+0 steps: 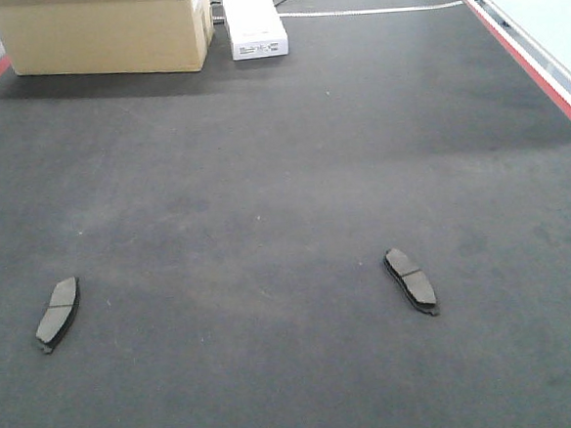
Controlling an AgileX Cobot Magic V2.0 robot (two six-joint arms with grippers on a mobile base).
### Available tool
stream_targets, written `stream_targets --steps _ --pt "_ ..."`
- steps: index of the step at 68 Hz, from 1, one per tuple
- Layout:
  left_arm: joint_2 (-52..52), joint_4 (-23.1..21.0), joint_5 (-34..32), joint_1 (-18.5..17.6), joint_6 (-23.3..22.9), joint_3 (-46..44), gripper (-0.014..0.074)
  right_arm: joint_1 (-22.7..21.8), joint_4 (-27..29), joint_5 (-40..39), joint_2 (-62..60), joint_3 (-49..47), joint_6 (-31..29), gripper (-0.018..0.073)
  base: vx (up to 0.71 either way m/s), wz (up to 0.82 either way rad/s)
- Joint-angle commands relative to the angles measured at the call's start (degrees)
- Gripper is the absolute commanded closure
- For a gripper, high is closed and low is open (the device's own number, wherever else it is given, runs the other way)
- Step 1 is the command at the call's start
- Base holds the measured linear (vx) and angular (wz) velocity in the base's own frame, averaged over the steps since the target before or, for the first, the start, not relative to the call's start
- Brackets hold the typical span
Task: Move and align brake pads A on conveyor
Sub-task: 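Drive up to the conveyor and stop facing the two placed pads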
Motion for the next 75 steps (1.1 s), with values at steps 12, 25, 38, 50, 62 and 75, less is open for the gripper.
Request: stream_targets --steps 12,25,38,50,62,75 --pt "0.92 0.78 -5.65 -0.09 -0.07 -1.47 0.0603 -0.21 -0.13 -5.62 0.14 -1.83 -0.22 0.0564 0.11 0.01" --pt "0.92 0.78 -5.65 -0.09 -0.07 -1.47 0.0603 -0.21 -0.13 -5.62 0.14 -1.83 -0.22 0.0564 0.05 -0.01" --pt "0.92 0.78 -5.65 -0.09 -0.07 -1.47 0.0603 -0.21 -0.13 -5.62 0.14 -1.83 -0.22 0.0564 0.00 0.00" --pt "0.92 0.78 -5.65 -0.09 -0.07 -1.47 0.0603 -0.21 -0.13 -5.62 0.14 -1.83 -0.22 0.0564 0.00 0.00" --pt "0.92 0.78 -5.65 -0.09 -0.07 -1.47 0.0603 -0.21 -0.13 -5.62 0.14 -1.83 -0.22 0.0564 0.00 0.00" --pt "0.92 0.83 -5.65 -0.09 -0.07 -1.47 0.0603 -0.21 -0.13 -5.62 0.14 -1.83 -0.22 0.0564 0.00 0.00"
